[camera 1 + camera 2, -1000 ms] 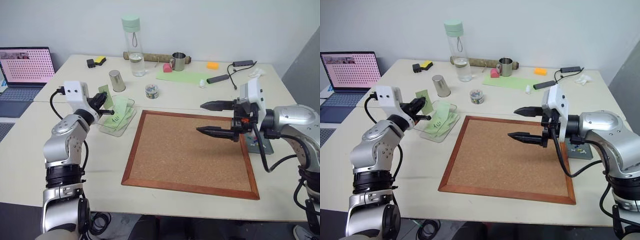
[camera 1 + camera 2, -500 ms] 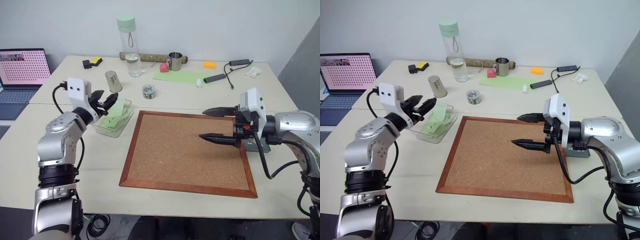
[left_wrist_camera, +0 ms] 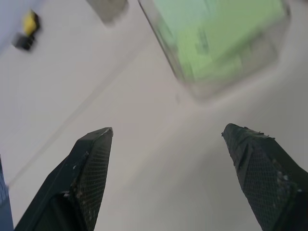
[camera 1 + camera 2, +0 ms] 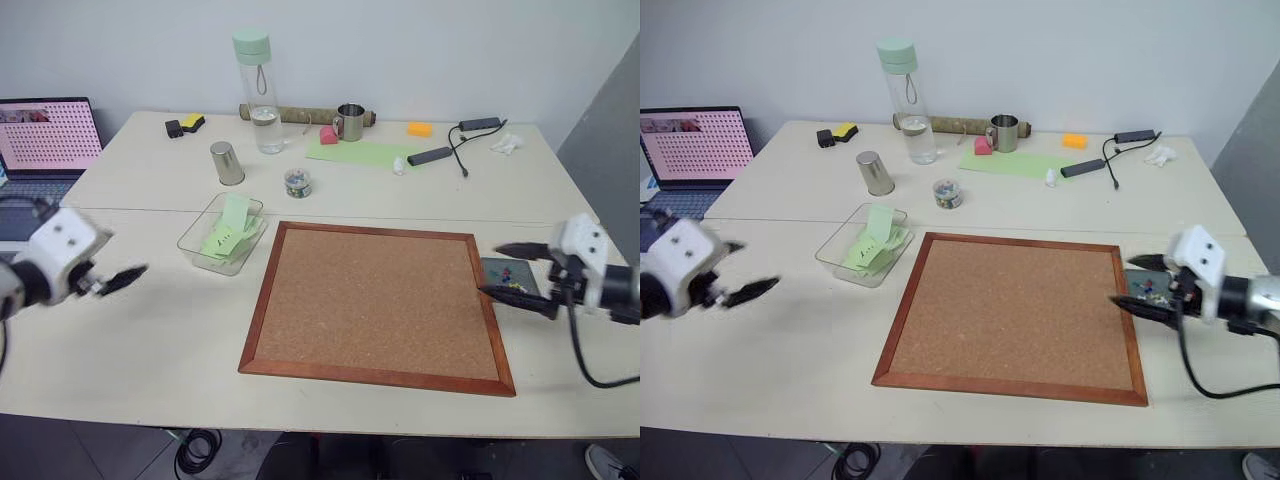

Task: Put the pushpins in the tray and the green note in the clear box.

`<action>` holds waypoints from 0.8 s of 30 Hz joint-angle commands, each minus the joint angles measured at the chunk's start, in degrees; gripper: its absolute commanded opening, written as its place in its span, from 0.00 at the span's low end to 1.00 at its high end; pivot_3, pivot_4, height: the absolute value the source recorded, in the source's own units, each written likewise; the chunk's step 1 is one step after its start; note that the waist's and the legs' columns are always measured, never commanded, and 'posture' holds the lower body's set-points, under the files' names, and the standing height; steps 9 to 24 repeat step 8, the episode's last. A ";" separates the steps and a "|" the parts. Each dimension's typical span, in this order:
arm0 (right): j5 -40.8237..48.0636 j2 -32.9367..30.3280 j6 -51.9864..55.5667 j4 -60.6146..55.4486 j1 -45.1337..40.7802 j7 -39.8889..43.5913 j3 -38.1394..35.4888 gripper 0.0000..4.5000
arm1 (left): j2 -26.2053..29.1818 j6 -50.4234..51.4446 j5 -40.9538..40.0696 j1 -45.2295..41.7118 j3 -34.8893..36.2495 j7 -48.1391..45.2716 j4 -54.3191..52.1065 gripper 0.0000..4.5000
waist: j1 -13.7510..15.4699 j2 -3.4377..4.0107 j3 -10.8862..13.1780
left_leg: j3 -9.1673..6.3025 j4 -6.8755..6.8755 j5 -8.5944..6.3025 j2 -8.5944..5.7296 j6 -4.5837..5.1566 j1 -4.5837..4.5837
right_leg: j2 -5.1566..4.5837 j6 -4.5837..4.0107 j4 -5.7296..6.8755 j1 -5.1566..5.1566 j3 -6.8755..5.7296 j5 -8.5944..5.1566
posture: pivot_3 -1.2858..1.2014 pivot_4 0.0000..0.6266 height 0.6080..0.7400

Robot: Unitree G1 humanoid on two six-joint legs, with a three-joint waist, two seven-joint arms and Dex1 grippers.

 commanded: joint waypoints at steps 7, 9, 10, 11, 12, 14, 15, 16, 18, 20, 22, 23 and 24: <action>-2.48 -7.19 -4.72 7.01 4.98 7.13 -10.92 0.85 | 1.65 -2.24 -2.59 3.19 6.25 -8.89 2.73 0.87 | 0.01 -0.01 0.00 | 0.00 0.00 -0.03 0.03 0.05 0.00 | 0.00 -0.03 0.01 0.02 -0.07 0.00 | 0.52 0.24 1.00; -2.46 -7.20 -4.84 7.15 4.95 7.30 -10.94 0.85 | 1.80 -2.60 -2.19 3.50 6.11 -9.30 2.83 0.87 | 0.01 -0.01 0.00 | 0.00 0.00 -0.03 0.03 0.05 0.00 | 0.00 -0.03 0.01 0.02 -0.07 0.00 | 0.52 0.24 1.00; -2.46 -7.20 -4.84 7.15 4.95 7.30 -10.94 0.85 | 1.80 -2.60 -2.19 3.50 6.11 -9.30 2.83 0.87 | 0.01 -0.01 0.00 | 0.00 0.00 -0.03 0.03 0.05 0.00 | 0.00 -0.03 0.01 0.02 -0.07 0.00 | 0.52 0.24 1.00; -2.46 -7.20 -4.84 7.15 4.95 7.30 -10.94 0.85 | 1.80 -2.60 -2.19 3.50 6.11 -9.30 2.83 0.87 | 0.01 -0.01 0.00 | 0.00 0.00 -0.03 0.03 0.05 0.00 | 0.00 -0.03 0.01 0.02 -0.07 0.00 | 0.52 0.24 1.00; -2.46 -7.20 -4.84 7.15 4.95 7.30 -10.94 0.85 | 1.80 -2.60 -2.19 3.50 6.11 -9.30 2.83 0.87 | 0.01 -0.01 0.00 | 0.00 0.00 -0.03 0.03 0.05 0.00 | 0.00 -0.03 0.01 0.02 -0.07 0.00 | 0.52 0.24 1.00; -2.46 -7.20 -4.84 7.15 4.95 7.30 -10.94 0.85 | 1.80 -2.60 -2.19 3.50 6.11 -9.30 2.83 0.87 | 0.01 -0.01 0.00 | 0.00 0.00 -0.03 0.03 0.05 0.00 | 0.00 -0.03 0.01 0.02 -0.07 0.00 | 0.52 0.24 1.00; -2.46 -7.20 -4.84 7.15 4.95 7.30 -10.94 0.85 | 1.80 -2.60 -2.19 3.50 6.11 -9.30 2.83 0.87 | 0.01 -0.01 0.00 | 0.00 0.00 -0.03 0.03 0.05 0.00 | 0.00 -0.03 0.01 0.02 -0.07 0.00 | 0.52 0.24 1.00; -2.46 -7.20 -4.84 7.15 4.95 7.30 -10.94 0.85 | 1.80 -2.60 -2.19 3.50 6.11 -9.30 2.83 0.87 | 0.01 -0.01 0.00 | 0.00 0.00 -0.03 0.03 0.05 0.00 | 0.00 -0.03 0.01 0.02 -0.07 0.00 | 0.52 0.24 1.00; -2.46 -7.20 -4.84 7.15 4.95 7.30 -10.94 0.85 | 1.80 -2.60 -2.19 3.50 6.11 -9.30 2.83 0.87 | 0.01 -0.01 0.00 | 0.00 0.00 -0.03 0.03 0.05 0.00 | 0.00 -0.03 0.01 0.02 -0.07 0.00 | 0.52 0.24 1.00; -2.46 -7.20 -4.84 7.15 4.95 7.30 -10.94 0.85 | 1.80 -2.60 -2.19 3.50 6.11 -9.30 2.83 0.87 | 0.01 -0.01 0.00 | 0.00 0.00 -0.03 0.03 0.05 0.00 | 0.00 -0.03 0.01 0.02 -0.07 0.00 | 0.52 0.24 1.00; -2.46 -7.20 -4.84 7.15 4.95 7.30 -10.94 0.85 | 1.80 -2.60 -2.19 3.50 6.11 -9.30 2.83 0.87 | 0.01 -0.01 0.00 | 0.00 0.00 -0.03 0.03 0.05 0.00 | 0.00 -0.03 0.01 0.02 -0.07 0.00 | 0.52 0.24 1.00; -2.46 -7.20 -4.84 7.15 4.95 7.30 -10.94 0.85 | 1.80 -2.60 -2.19 3.50 6.11 -9.30 2.83 0.87 | 0.01 -0.01 0.00 | 0.00 0.00 -0.03 0.03 0.05 0.00 | 0.00 -0.03 0.01 0.02 -0.07 0.00 | 0.52 0.24 1.00; -2.46 -7.20 -4.84 7.15 4.95 7.30 -10.94 0.85 | 1.80 -2.60 -2.19 3.50 6.11 -9.30 2.83 0.87 | 0.01 -0.01 0.00 | 0.00 0.00 -0.03 0.03 0.05 0.00 | 0.00 -0.03 0.01 0.02 -0.07 0.00 | 0.52 0.24 1.00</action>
